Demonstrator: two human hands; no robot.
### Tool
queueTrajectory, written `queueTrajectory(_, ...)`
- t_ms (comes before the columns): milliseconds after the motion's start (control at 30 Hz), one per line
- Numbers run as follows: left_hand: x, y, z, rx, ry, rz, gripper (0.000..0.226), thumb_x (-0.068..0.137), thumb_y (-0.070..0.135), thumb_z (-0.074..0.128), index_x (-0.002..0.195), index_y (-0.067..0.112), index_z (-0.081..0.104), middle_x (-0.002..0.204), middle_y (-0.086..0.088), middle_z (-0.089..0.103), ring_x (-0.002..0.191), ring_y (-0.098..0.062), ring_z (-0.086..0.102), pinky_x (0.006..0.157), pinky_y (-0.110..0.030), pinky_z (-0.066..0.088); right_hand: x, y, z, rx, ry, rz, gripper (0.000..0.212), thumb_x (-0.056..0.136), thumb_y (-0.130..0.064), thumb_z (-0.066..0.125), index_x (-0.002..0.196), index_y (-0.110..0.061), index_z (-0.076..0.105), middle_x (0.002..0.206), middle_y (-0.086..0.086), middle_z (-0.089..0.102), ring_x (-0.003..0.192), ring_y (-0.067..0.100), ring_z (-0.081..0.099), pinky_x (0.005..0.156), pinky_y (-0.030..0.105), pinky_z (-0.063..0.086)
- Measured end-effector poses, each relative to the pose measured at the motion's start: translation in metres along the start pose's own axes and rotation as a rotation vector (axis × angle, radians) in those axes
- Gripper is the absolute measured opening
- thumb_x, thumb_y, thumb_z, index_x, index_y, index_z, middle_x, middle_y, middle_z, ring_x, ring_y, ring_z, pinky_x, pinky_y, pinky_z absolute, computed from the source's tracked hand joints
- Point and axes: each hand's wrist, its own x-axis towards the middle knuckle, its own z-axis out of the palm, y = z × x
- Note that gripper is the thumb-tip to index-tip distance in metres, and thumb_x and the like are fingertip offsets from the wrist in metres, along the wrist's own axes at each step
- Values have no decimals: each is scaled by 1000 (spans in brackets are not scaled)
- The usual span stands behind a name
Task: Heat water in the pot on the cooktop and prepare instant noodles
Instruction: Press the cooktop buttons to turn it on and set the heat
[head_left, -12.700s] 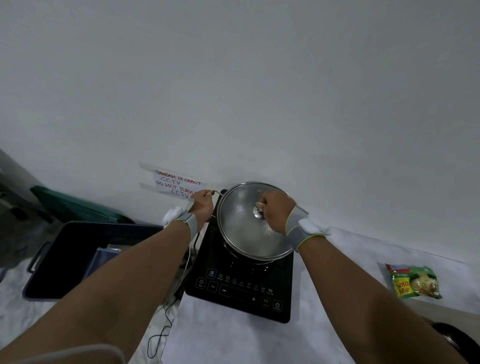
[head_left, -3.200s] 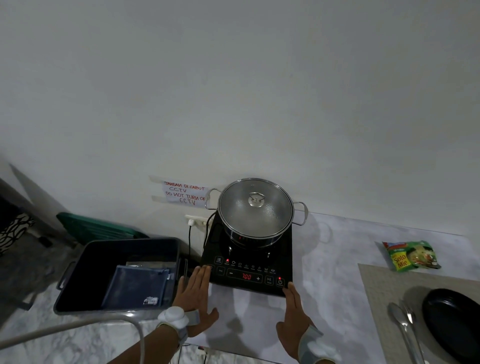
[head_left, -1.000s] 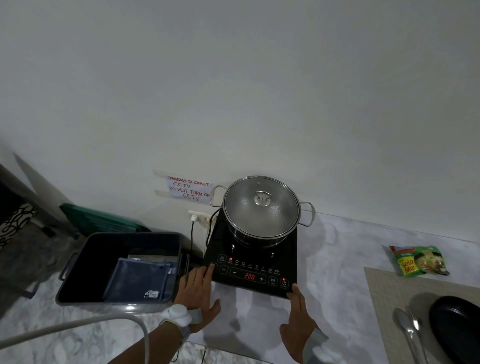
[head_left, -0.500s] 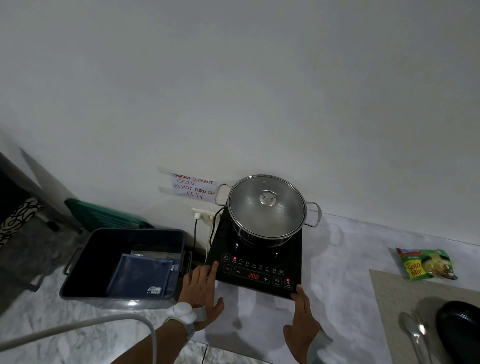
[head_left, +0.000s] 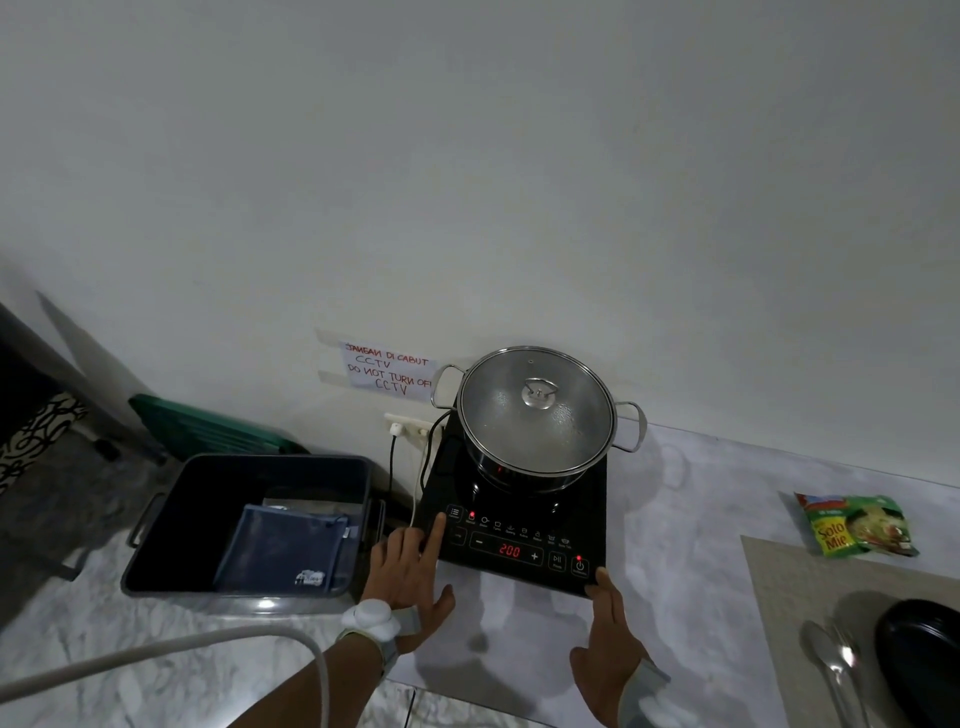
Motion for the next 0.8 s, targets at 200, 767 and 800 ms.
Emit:
queueTrajectory(200, -3, 1, -4, -47, -25, -6, 99, 62, 55, 59, 145, 5, 41, 105, -5, 61, 93, -27, 60, 80, -41, 53, 0, -1, 1, -51, 4, -18, 68, 85, -7, 55, 145, -21, 25, 162, -11, -1, 67, 11, 54, 64, 18, 44)
queueTrajectory(767, 3, -3, 0, 8, -96, 6, 98, 61, 59, 53, 140, 2, 48, 104, -7, 59, 89, -29, 58, 76, -41, 51, 12, 15, 1, -15, -31, 8, 77, 84, -24, 50, 152, -28, 15, 162, -18, 7, 101, 20, 63, 82, 27, 47)
queueTrajectory(800, 5, -4, 1, 1, -121, -6, 100, 64, 61, 49, 145, 4, 39, 112, -6, 56, 97, -29, 55, 81, -42, 48, 11, 14, -1, -19, -32, 3, 77, 84, -25, 50, 151, -28, 15, 161, -16, 11, 103, 22, 63, 84, 27, 48)
